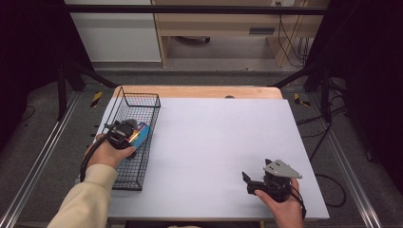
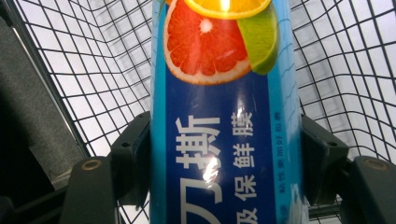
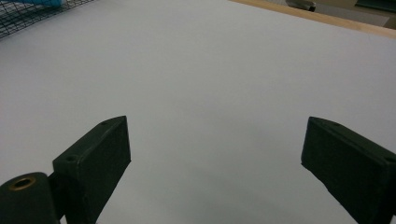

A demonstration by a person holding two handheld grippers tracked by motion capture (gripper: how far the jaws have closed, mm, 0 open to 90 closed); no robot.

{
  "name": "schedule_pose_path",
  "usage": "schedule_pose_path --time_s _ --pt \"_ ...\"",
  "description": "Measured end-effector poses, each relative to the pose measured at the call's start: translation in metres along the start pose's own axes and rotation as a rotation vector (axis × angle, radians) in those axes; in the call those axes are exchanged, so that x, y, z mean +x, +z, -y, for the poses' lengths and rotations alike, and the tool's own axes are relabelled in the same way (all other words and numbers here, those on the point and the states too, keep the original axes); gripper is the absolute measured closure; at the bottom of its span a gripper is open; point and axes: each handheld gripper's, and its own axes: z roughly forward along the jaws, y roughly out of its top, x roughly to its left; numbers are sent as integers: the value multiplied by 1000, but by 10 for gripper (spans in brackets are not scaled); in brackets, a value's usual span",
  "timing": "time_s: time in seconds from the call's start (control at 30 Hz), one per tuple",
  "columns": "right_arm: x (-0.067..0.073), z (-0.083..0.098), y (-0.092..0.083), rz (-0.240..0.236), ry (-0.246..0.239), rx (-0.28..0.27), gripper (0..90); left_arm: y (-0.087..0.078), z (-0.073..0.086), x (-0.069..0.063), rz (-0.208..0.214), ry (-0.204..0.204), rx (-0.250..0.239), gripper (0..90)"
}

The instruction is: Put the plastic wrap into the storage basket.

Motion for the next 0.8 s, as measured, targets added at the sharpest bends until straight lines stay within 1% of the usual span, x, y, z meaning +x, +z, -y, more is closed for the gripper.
schedule_pose_path --time_s 0.27,0.4,0.43,0.57,0.7,0.8 --pt "-1 0 0 3 -6 -1 84 0 0 0 -2 4 0 314" --pt "0 0 0 -1 -2 0 84 0 0 -1 -7 6 -1 314" --pt "0 0 0 -2 -1 0 84 0 0 -1 -18 13 -3 313" --pt "0 0 0 -1 -2 2 84 0 0 -1 -13 10 -3 313" --pt "-1 0 0 2 -7 -1 85 0 0 -2 -20 11 -5 312" --pt "0 0 0 -1 -1 1 85 0 0 -2 -19 14 -4 312"
